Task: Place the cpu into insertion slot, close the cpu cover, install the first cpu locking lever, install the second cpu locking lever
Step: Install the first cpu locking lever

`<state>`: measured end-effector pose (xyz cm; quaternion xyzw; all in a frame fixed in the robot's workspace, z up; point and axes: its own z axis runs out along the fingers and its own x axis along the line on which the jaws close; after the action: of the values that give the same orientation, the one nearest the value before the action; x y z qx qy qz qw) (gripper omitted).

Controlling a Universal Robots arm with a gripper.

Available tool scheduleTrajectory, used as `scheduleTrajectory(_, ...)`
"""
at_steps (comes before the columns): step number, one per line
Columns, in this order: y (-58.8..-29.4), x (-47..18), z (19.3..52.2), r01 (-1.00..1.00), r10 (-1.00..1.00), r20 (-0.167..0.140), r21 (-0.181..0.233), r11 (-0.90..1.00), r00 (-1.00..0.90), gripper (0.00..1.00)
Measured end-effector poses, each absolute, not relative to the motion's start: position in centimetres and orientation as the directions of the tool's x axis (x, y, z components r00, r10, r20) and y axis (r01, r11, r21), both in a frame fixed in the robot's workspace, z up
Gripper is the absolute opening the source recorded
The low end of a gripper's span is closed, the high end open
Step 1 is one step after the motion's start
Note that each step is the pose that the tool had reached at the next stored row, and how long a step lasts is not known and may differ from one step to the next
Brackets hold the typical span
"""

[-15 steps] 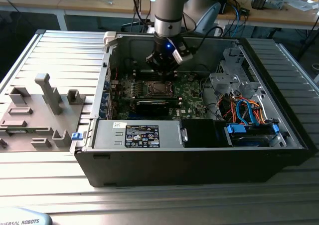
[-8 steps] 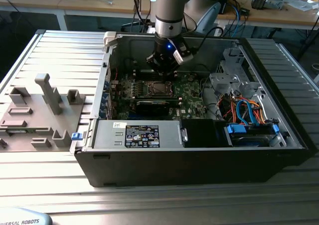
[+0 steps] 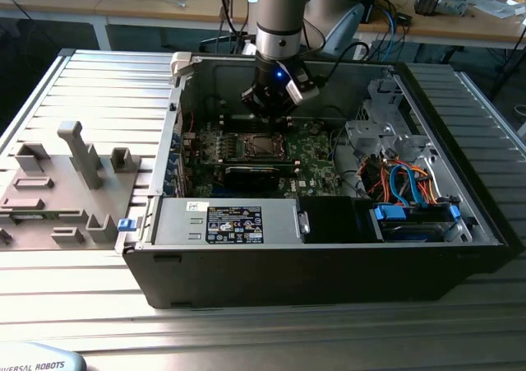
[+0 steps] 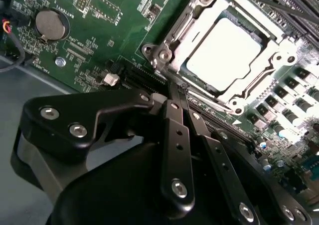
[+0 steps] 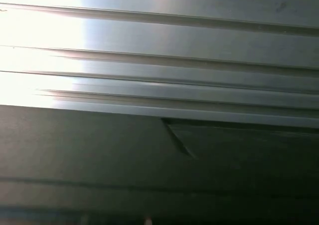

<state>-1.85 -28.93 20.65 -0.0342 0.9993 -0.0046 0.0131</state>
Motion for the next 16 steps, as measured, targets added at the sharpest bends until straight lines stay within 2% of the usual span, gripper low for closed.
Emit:
scheduleTrajectory(7, -29.95, -1.86, 20.67, -0.068, -0.068, -0.027, 0.007, 0.998, -0.997, 0.11)
scheduleTrajectory(16, -30.12, -1.85, 20.56, -0.068, -0.068, -0.027, 0.008, 0.998, -0.997, 0.11)
